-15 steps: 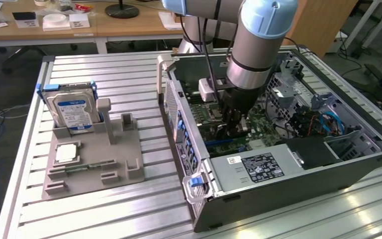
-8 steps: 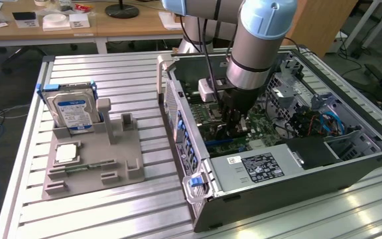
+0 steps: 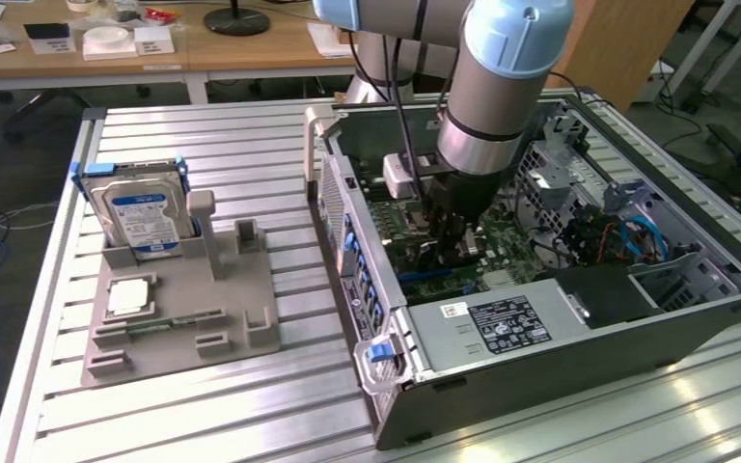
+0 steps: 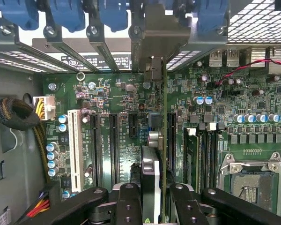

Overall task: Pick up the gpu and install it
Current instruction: 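Insert the gpu into the slot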

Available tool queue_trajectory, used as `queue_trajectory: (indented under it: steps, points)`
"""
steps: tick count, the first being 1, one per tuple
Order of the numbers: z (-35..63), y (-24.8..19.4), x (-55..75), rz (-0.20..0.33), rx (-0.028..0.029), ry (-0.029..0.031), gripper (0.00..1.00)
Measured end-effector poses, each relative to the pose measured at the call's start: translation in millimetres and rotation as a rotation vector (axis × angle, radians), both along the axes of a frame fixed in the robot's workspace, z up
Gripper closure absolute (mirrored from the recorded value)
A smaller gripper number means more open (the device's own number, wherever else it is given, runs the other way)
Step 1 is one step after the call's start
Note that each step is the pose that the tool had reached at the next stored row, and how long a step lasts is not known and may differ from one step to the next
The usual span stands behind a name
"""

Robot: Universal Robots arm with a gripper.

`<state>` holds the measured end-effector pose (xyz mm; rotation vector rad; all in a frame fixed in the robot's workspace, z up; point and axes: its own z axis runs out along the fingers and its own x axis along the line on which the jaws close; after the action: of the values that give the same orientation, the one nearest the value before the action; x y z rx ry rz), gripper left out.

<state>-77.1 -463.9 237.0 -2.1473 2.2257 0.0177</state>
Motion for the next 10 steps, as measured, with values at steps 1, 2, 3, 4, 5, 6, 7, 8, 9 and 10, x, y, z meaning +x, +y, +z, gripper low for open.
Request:
queue_trajectory:
  steps: [1, 2, 3, 4, 5, 6, 7, 8, 9, 10]
  points:
    - [-0.7, 0.0, 0.0, 0.0, 0.0, 0.0002, 0.72]
    - [-1.5, 0.0, -0.1, 0.0, -0.0002, 0.0006, 0.72]
    - [-2.3, 0.0, -0.1, 0.0, -0.0002, 0.0012, 0.72]
    - [-3.2, 0.0, -0.1, 0.0, -0.0001, 0.0018, 0.72]
    - [-3.9, 0.0, -0.1, 0.0, -0.0002, 0.0023, 0.72]
    - [-4.5, 0.0, -0.1, 0.0, -0.0003, 0.0028, 0.72]
    - [-5.0, 0.0, -0.1, 0.0, -0.0002, 0.0032, 0.72]
    - [-5.5, -0.1, -0.1, 0.0, -0.0002, 0.0036, 0.72]
    - [-5.9, -0.1, -0.1, 0.0, -0.0002, 0.0039, 0.72]
    - [-6.2, -0.1, -0.1, 0.0, -0.0004, 0.0044, 0.72]
